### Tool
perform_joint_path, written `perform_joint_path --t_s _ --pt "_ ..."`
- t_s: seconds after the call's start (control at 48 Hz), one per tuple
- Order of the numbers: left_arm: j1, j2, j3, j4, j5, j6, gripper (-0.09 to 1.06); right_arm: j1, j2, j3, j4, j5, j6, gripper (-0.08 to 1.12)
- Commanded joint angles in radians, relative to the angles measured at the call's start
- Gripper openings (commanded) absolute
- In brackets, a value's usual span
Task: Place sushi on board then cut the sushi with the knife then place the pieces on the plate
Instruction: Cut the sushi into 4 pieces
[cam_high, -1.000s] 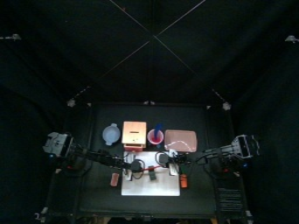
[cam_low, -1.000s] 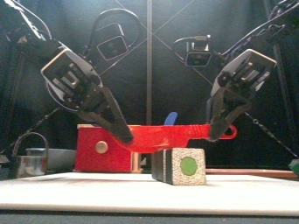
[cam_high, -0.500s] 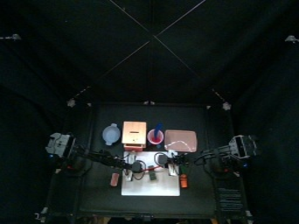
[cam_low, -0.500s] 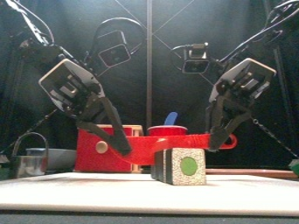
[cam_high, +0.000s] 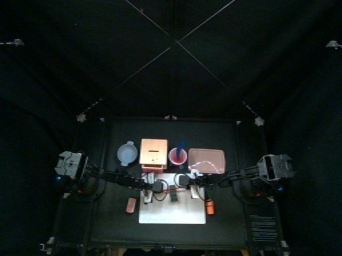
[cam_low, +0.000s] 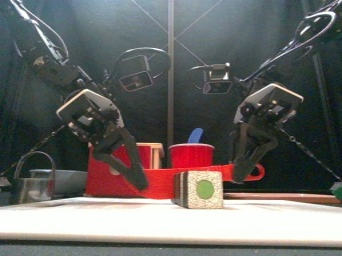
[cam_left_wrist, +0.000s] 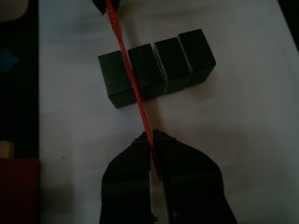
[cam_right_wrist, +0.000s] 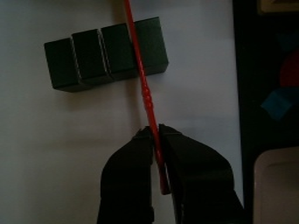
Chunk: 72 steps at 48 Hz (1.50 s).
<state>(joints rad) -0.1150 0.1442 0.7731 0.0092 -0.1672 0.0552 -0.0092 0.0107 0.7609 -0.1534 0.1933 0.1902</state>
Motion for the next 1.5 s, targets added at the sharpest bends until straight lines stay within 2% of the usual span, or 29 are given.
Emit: perform_joint_path --t_s 0.021,0.146,0.292,0.5,0.646,0.938,1.125,1.229,1.5 --pt "-0.014 0.014 -0.038 0.008 -0.008 0.005 0.34 -0.026 0.011 -0.040 0.000 -0.025 0.008 0.41" --pt "-0.014 0.023 -0.043 0.006 -0.005 0.003 0.34 -0.026 0.020 -0.049 0.003 -0.021 0.009 0.41" --pt "-0.006 -0.009 -0.040 0.011 0.008 0.006 0.34 -0.031 -0.006 -0.071 -0.011 -0.008 0.003 0.41" --pt "0.009 -0.054 -0.037 0.049 0.055 0.005 0.34 -0.035 -0.037 -0.084 -0.038 0.041 0.008 0.41" --pt "0.015 -0.071 -0.043 0.069 0.057 0.005 0.34 -0.028 -0.051 -0.098 -0.035 0.058 0.009 0.41" --pt "-0.006 -0.127 -0.061 0.067 0.058 0.002 0.34 0.020 -0.109 -0.156 -0.041 0.137 0.009 0.41" --pt "-0.043 -0.147 -0.095 0.067 0.052 0.003 0.34 0.064 -0.114 -0.190 -0.041 0.164 0.011 0.41" --pt "-0.051 -0.143 -0.112 0.067 0.052 0.005 0.34 0.081 -0.112 -0.196 -0.037 0.176 0.011 0.41" --pt "-0.055 -0.127 -0.118 0.066 0.052 0.003 0.34 0.084 -0.114 -0.172 -0.023 0.184 0.011 0.41"
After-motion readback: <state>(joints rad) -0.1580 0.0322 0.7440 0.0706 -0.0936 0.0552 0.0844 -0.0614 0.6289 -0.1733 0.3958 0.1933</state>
